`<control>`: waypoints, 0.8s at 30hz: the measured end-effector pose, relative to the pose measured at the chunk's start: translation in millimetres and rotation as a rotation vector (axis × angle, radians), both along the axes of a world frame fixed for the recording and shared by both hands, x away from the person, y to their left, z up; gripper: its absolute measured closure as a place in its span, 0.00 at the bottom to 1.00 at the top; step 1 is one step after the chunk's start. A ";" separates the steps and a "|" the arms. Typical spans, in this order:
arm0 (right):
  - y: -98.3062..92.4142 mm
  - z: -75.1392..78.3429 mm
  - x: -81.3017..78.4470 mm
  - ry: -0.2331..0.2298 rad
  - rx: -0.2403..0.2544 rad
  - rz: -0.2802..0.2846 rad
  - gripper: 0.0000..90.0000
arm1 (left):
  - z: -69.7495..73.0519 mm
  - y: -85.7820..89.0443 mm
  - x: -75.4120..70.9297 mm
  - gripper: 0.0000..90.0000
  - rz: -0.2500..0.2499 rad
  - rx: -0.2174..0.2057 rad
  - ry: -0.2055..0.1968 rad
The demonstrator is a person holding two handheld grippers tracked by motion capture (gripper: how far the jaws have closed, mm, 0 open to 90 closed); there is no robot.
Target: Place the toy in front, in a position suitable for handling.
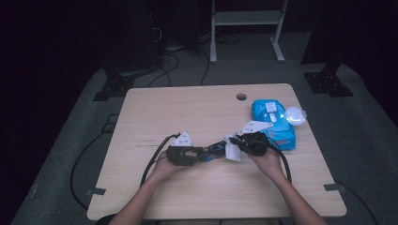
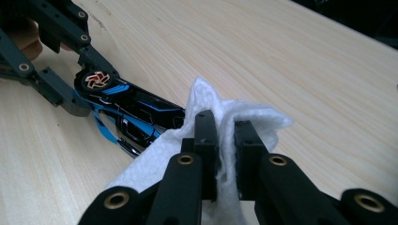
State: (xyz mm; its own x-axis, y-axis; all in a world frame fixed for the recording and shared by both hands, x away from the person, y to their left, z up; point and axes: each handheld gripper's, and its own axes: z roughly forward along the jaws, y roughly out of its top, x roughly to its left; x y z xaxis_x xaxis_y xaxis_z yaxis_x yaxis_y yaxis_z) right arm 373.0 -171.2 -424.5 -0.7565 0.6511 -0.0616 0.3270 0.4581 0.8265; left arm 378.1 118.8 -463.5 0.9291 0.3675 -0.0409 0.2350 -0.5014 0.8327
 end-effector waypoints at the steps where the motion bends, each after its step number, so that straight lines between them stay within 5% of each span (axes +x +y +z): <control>1: 0.0 -0.8 -2.5 -0.015 -0.005 0.002 0.92 | 0.2 0.2 0.1 0.69 0.002 -0.003 0.003; 10: -1.6 -3.7 -15.3 -0.069 -0.024 0.019 0.92 | 1.4 2.9 -0.1 0.65 0.025 -0.036 0.022; 17: -5.7 -8.4 -25.1 -0.117 -0.015 0.051 0.92 | 5.1 5.1 1.6 0.59 0.031 -0.103 0.077; 24: -7.4 -8.7 -28.1 -0.118 -0.013 0.070 0.92 | 7.4 6.9 4.8 0.52 0.046 -0.147 0.136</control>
